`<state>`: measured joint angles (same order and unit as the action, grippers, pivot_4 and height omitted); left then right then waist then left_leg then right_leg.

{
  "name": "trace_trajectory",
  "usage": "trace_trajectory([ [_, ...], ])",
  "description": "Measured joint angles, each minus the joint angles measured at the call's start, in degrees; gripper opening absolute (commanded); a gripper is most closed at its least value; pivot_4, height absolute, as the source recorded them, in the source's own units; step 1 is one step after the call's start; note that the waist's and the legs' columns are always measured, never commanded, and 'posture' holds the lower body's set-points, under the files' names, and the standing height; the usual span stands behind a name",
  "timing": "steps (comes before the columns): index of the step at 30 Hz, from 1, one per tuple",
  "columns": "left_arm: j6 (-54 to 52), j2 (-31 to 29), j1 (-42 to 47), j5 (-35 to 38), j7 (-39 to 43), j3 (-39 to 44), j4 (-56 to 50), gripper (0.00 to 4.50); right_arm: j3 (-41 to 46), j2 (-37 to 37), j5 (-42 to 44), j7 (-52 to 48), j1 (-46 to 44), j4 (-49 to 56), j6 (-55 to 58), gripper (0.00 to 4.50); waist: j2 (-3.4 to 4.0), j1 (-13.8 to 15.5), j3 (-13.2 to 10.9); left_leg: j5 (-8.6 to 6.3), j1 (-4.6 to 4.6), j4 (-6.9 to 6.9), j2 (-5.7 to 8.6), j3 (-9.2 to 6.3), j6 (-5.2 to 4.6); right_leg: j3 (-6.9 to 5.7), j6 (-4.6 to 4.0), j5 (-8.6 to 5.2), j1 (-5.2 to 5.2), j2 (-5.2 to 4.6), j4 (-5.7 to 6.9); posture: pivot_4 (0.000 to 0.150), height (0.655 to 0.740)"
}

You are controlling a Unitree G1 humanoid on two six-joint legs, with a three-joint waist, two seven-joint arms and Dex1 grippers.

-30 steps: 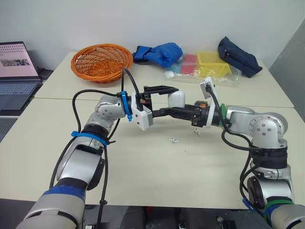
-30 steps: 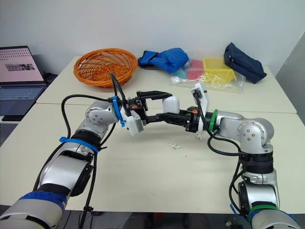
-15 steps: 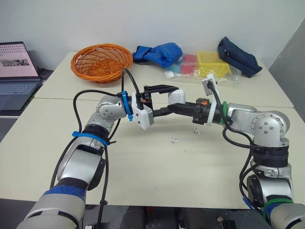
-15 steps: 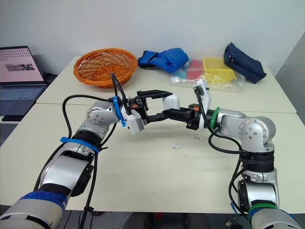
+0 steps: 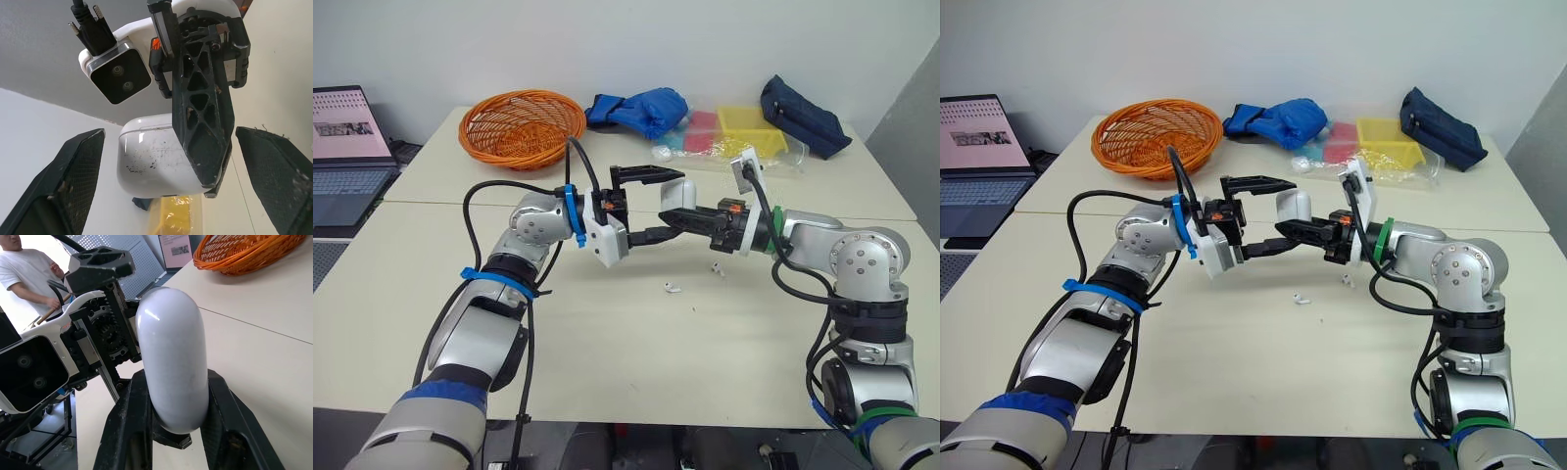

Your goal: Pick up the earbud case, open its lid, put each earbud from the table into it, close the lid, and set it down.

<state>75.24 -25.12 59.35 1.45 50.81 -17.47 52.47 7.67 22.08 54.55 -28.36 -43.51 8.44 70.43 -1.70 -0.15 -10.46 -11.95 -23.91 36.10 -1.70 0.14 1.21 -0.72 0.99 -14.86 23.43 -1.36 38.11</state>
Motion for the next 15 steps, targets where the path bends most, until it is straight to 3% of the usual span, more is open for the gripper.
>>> trace_trajectory([
  [4, -2.4, -1.7, 0.0, 2.5, 2.8, -0.3, -0.8, 4.48, -0.4, 0.8, -2.0, -0.5, 0.0, -0.1, -1.9, 0.92, 0.00, 0.0, 0.0, 0.00, 0.01, 0.00, -0.02, -0.01, 0.00, 0.00, 0.00, 0.00, 0.00, 0.03, 0.01, 0.150, 0.7400],
  [7, -8.1, -3.6, 0.0, 6.2, 7.3, -0.3, -3.0, 4.48, -6.9, 6.9, -11.0, -3.6, 1.4, 0.9, -10.6, 0.92, 0.00, -0.1, 0.0, 0.00, -0.01, 0.01, -0.01, -0.01, 0.00, -0.01, 0.02, -0.01, 0.01, 0.04, -0.02, 0.150, 0.7400],
  [11, -23.9, -8.1, 0.4, 10.3, 16.9, -0.1, -7.2, 4.48, -17.0, 14.4, -26.0, -8.4, 5.0, 1.2, -25.2, 0.92, 0.00, -0.3, 0.0, 0.00, -0.01, 0.00, 0.00, 0.03, 0.00, 0.03, 0.17, -0.11, 0.05, 0.07, -0.02, 0.150, 0.7400],
  [15, -43.9, -9.4, 1.2, 10.6, 23.1, -0.6, -15.6, 4.48, -22.7, 15.8, -35.4, -11.7, 6.0, 0.2, -35.4, 0.92, 0.00, -0.4, 0.0, 0.00, -0.02, 0.02, -0.03, 0.01, 0.00, 0.04, 0.20, -0.12, 0.07, 0.12, 0.01, 0.150, 0.7400],
])
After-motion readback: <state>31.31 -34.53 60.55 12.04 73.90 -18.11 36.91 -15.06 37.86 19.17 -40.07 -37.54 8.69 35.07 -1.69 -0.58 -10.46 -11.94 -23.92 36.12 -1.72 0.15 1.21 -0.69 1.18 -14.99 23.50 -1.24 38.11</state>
